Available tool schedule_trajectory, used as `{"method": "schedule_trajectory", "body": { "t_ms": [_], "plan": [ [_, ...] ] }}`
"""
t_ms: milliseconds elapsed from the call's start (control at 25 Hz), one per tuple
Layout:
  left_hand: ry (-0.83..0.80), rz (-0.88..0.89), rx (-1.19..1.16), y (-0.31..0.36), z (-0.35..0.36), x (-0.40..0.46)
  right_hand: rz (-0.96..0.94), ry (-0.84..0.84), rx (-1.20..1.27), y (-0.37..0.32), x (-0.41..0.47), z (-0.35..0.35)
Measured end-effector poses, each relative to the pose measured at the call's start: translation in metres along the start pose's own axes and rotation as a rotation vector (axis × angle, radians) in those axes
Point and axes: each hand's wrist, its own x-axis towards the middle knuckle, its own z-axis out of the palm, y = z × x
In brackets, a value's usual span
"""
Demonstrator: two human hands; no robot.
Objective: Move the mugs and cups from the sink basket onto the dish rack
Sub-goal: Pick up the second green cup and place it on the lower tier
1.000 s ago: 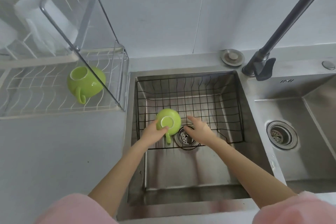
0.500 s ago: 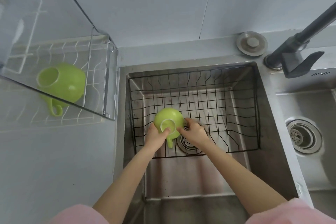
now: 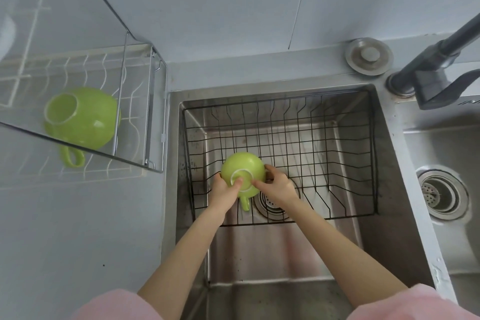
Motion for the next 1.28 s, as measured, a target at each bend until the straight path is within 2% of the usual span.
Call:
{"method": "schedule_trajectory", "body": {
  "t_ms": [320,640,760,1000,1280],
  "plan": [
    [-0.025,0.11,-0.133,0.016,-0.012,-0.034,-0.065,0.088,0.063,-0.004,-0.03,-0.012],
    [-0.069,0.256,-0.195,0.011,-0.037,-0.083,-0.192,0.146,0.075,-0.006,-0.098,-0.029],
    [-0.094,0.288,-0.286,0.004,-0.051,-0.106,-0.241,0.168,0.085,-0.008,-0.125,-0.027],
    [-0.121,0.365,-0.426,-0.023,-0.088,-0.142,-0.327,0.16,0.126,-0.015,-0.167,-0.005],
    [-0.119,0.434,-0.382,-0.051,-0.146,-0.159,-0.357,0.145,0.152,-0.031,-0.193,0.046]
  ]
}}
